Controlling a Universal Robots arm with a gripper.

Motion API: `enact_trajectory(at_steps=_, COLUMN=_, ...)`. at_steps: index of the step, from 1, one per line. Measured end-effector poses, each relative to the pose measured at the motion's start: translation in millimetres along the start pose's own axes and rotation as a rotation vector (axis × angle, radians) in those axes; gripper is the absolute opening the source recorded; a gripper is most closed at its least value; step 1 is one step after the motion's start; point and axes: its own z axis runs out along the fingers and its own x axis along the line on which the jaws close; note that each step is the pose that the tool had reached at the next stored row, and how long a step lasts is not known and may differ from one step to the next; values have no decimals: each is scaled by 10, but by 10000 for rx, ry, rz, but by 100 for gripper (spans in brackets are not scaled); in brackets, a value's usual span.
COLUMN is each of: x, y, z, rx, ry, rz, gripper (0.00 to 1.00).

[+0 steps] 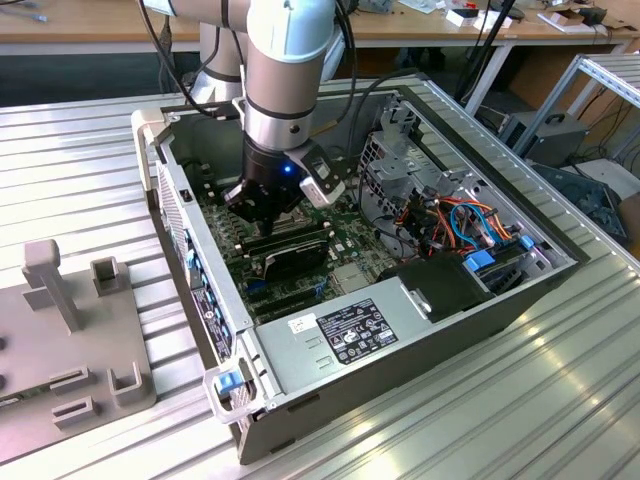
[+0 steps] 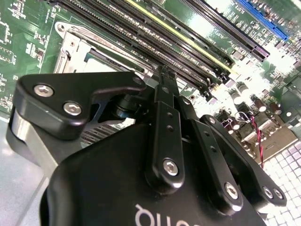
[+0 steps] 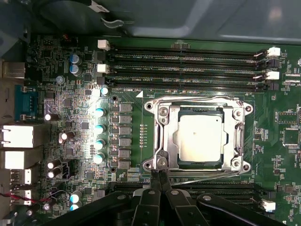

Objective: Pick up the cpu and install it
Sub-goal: 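Install the second cpu locking lever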

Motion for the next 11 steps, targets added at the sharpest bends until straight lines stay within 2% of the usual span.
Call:
enact_trajectory(at_steps=6, x=41, y=17, z=7, rx=-1, ry=-16, rz=1, gripper=11)
enact_trajectory(at_steps=11, x=45, y=32, z=31, rx=1, ry=-15, rz=1, gripper=11)
